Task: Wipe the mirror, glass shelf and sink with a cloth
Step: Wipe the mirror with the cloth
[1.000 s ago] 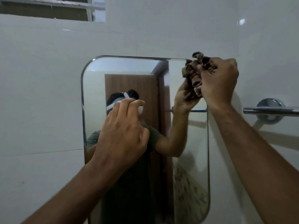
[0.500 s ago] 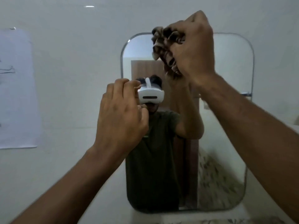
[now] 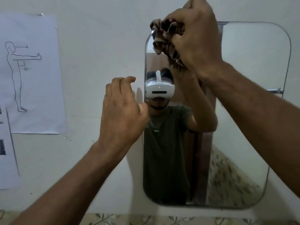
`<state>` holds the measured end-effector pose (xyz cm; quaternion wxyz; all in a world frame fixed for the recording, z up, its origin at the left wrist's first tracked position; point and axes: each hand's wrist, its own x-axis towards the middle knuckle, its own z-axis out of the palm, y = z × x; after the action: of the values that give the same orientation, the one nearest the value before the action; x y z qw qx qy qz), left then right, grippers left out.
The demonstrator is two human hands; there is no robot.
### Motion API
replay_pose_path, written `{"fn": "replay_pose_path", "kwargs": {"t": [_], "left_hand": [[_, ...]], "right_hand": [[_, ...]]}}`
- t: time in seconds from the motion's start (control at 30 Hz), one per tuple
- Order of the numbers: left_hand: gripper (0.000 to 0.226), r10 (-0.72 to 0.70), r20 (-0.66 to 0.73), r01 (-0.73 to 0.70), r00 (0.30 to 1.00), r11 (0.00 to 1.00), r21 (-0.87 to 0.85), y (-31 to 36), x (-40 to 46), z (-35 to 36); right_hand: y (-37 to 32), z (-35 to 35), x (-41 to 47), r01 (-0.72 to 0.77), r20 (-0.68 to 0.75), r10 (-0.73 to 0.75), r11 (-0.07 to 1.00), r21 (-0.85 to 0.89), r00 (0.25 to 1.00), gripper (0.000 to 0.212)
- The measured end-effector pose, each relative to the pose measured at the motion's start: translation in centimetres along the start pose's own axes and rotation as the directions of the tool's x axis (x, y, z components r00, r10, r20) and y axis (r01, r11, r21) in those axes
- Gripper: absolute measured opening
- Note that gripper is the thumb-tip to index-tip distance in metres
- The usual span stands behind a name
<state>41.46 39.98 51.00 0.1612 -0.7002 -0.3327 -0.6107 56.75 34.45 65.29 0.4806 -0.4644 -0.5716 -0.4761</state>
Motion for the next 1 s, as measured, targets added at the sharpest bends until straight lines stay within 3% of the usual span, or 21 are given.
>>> {"fn": "replay_pose_path", "kwargs": {"t": [0.1,0.2,0.3,0.47,0.57,0.73,0.83,1.0], "left_hand": [[0.056,0.000,-0.011,0.000,1.000,1.000,-0.003,-0.5,-0.3,-0.3],[0.051,0.015,-0.019,-0.015,1.000,1.000,0.005,-1.2,-0.7,-0.4],[0.054,0.026,0.006,-0.025,1.000,1.000,-0.006,-1.2,-1.4,-0.3],[0.049,0.040,0.005,-0.040,0.999,0.999,-0.004,-1.3,-2.5,-0.1],[0.054,0.006,0.025,-0.006,1.000,1.000,0.003,-1.5,-3.0,-0.2],[0.053,-0.033,0.094,0.036,0.995,0.999,-0.030,-2.3,-5.2,-0.6],[0.066,-0.019,0.178,0.028,0.984,0.998,-0.048,-2.0,-8.0,-0.8],[0.054,-0.059,0.220,0.068,0.974,0.997,-0.032,-2.2,-9.2,-0.4]], "right_hand": [[-1.6,0.8,-3.4,0.107,0.113,-0.107,0.994,0.008,0.988,0.028],[-2.9,1.0,-9.2,0.256,0.294,-0.257,0.966,0.045,0.920,0.029],[-3.2,1.0,-12.3,0.296,0.399,-0.299,0.953,0.071,0.867,0.029],[-2.9,1.0,-8.2,0.129,0.257,-0.137,0.990,0.049,0.957,0.030],[-2.7,1.6,-8.1,0.100,0.224,-0.105,0.994,0.034,0.969,0.031],[-3.3,1.2,-16.4,0.142,0.372,-0.161,0.987,0.078,0.914,0.029],[-3.5,1.1,-20.4,0.142,0.443,-0.166,0.986,0.086,0.881,0.032],[-3.0,1.5,-17.2,0.043,0.265,-0.056,0.998,0.054,0.963,0.029]]}}
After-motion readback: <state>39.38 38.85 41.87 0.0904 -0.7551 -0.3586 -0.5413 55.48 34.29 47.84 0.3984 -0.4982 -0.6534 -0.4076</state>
